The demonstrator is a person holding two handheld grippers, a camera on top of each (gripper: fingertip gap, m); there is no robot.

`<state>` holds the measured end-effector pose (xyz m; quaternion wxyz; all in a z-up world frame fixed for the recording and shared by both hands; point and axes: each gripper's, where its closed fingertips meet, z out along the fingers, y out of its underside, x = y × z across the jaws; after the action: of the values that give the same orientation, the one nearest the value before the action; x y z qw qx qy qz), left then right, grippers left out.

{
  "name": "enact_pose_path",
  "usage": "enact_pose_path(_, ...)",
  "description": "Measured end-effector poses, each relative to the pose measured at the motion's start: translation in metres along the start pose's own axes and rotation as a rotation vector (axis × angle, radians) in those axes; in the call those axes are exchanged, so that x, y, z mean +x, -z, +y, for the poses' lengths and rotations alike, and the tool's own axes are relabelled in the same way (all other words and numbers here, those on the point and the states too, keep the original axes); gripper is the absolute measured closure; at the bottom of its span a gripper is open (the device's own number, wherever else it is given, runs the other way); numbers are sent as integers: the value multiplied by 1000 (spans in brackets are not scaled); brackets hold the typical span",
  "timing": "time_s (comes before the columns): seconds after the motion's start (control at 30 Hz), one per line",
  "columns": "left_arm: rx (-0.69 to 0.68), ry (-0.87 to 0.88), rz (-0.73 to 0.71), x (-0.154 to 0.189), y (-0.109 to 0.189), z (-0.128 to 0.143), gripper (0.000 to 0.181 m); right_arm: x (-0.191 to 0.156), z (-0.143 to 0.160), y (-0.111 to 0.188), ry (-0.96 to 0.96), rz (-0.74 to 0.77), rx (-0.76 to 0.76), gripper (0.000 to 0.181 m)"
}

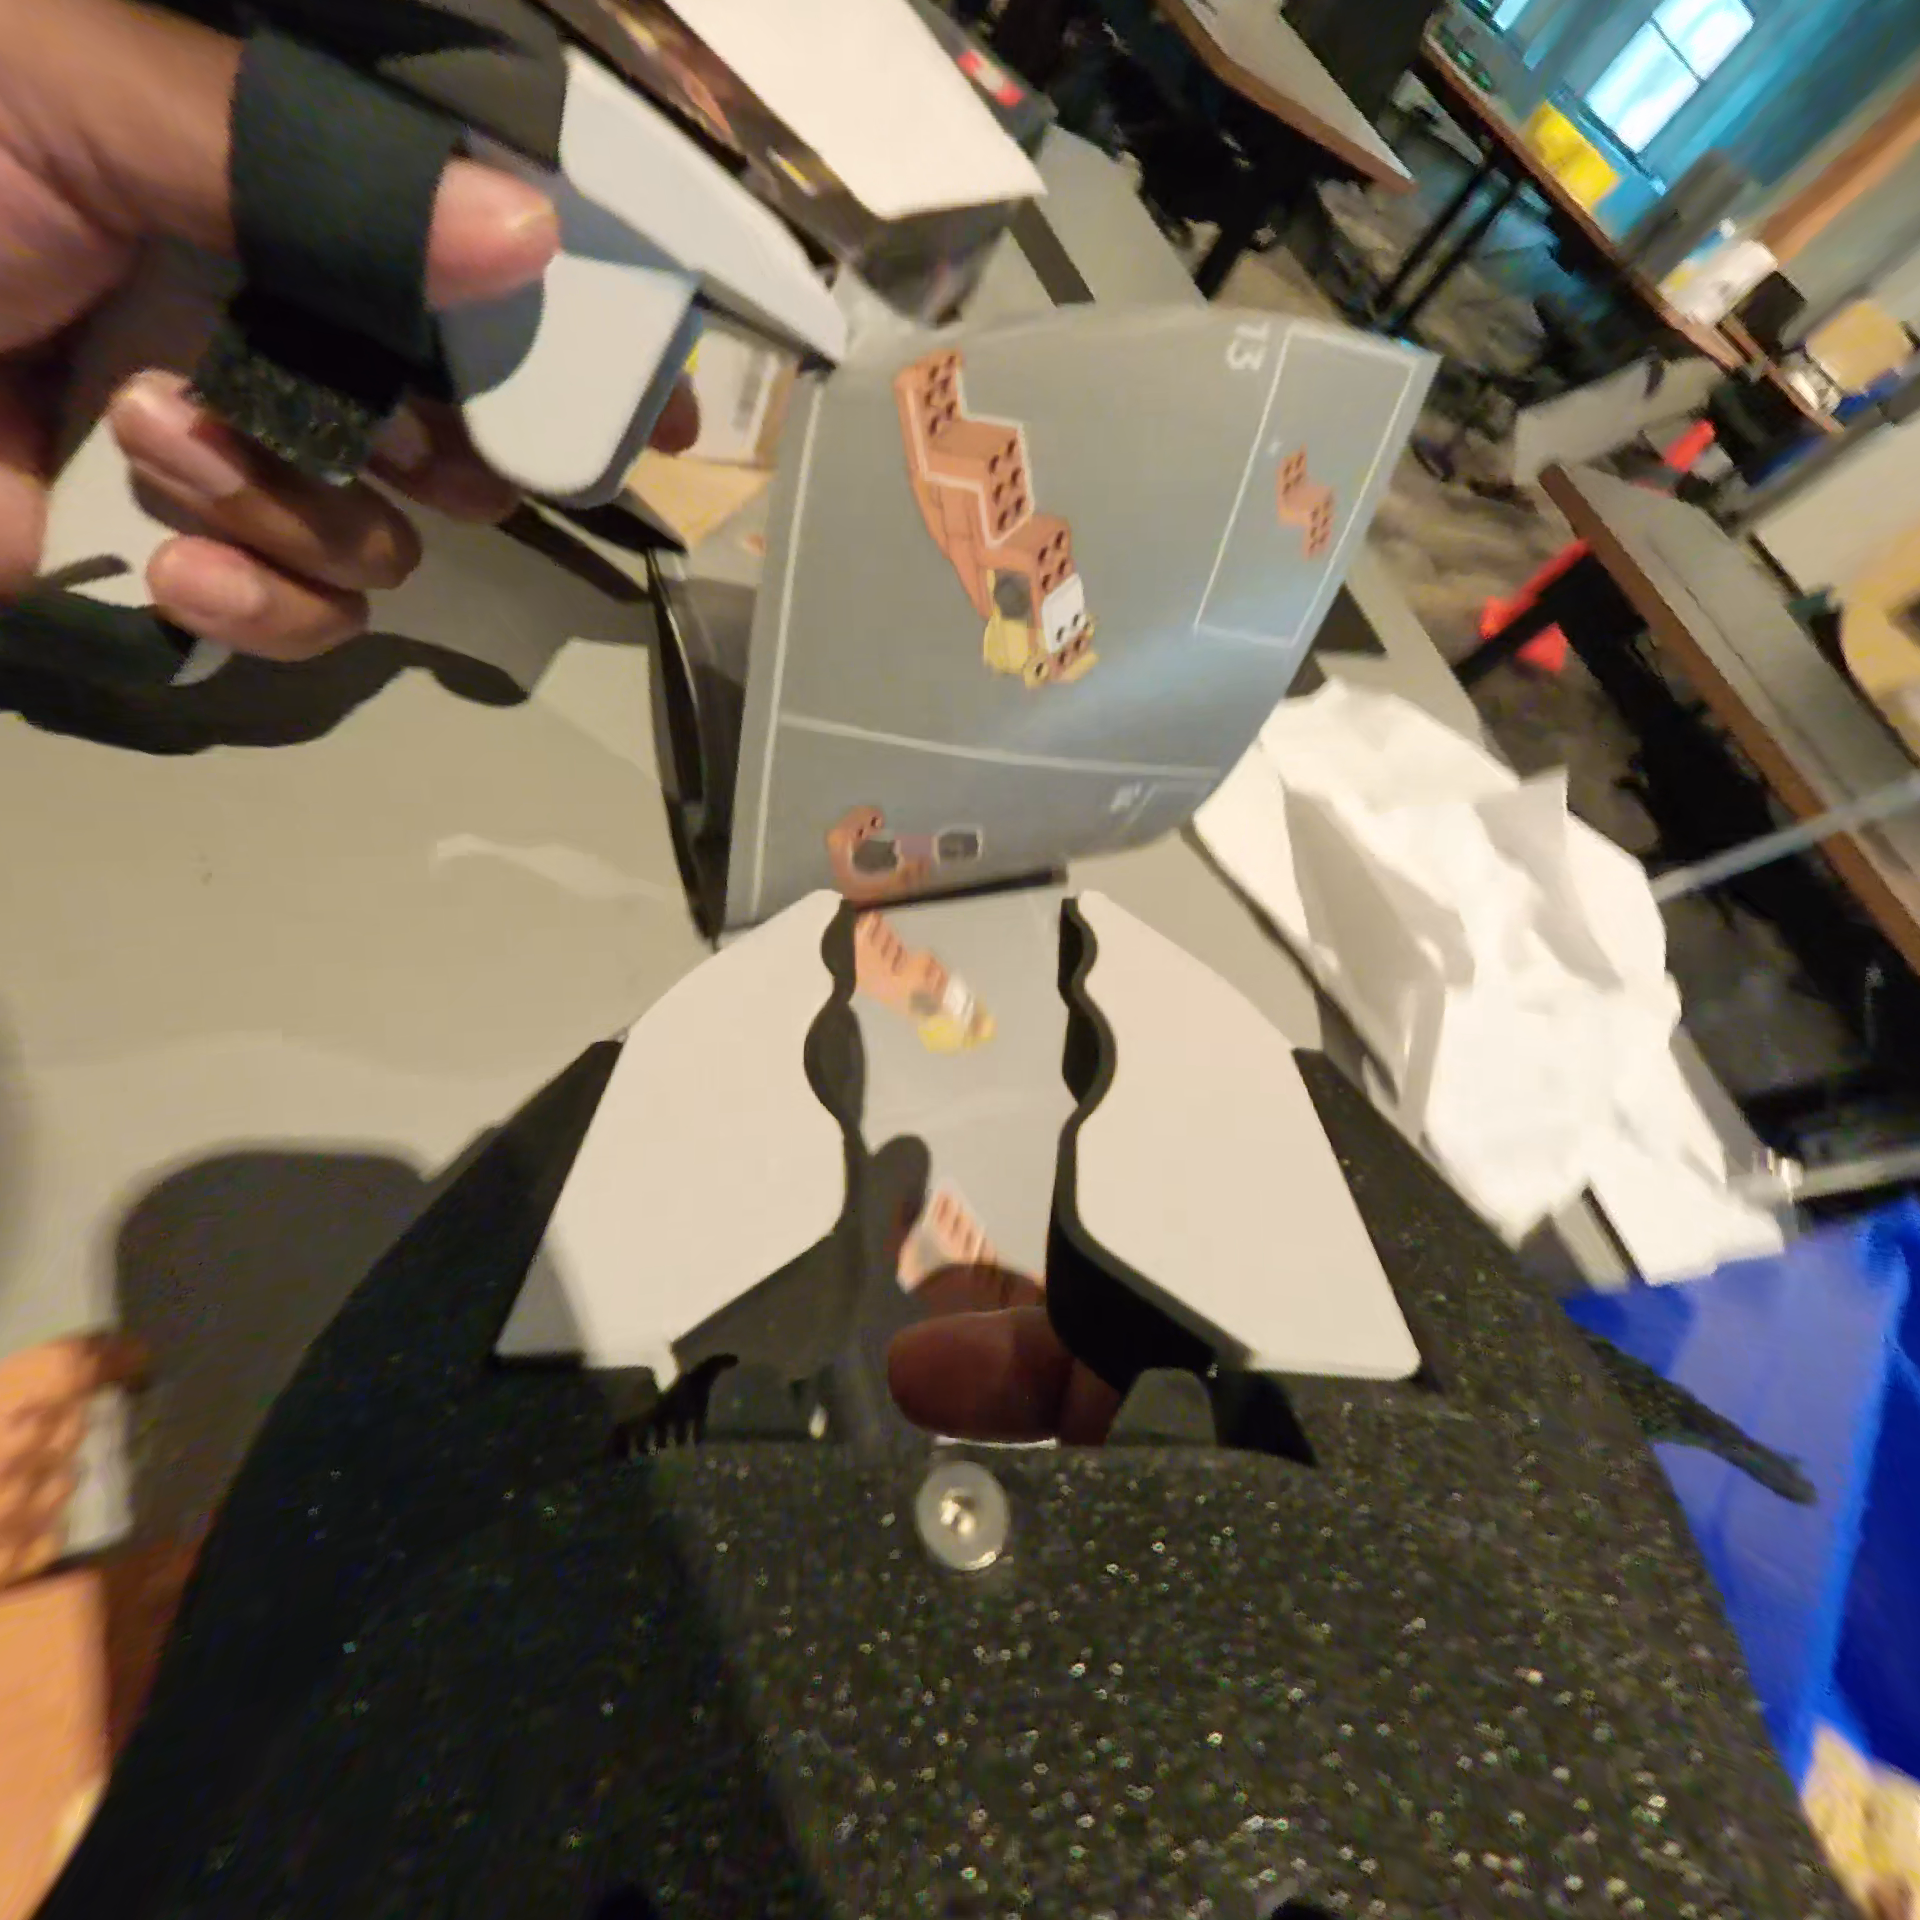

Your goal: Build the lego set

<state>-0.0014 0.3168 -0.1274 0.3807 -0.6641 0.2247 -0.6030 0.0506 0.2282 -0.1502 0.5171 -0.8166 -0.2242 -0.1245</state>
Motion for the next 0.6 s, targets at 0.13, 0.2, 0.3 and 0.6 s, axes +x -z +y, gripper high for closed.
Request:
enact_pose_path(0.13,-13,-30,-59,-19,9,-4,181,5,-13,-27,47,-31,9,144)
enact_pose_path(0.2,-20,-53,-91,-25,13,-5,181,6,-18,-39,54,-44,10,144)
enact_pose_path(0.3,-46,-101,-132,-32,17,-4,181,4,-21,-55,69,-84,0,143)
enact_pose_path(0.6,-111,-129,-227,-61,28,-1,181,-14,-32,-84,13,-219,-9,142)
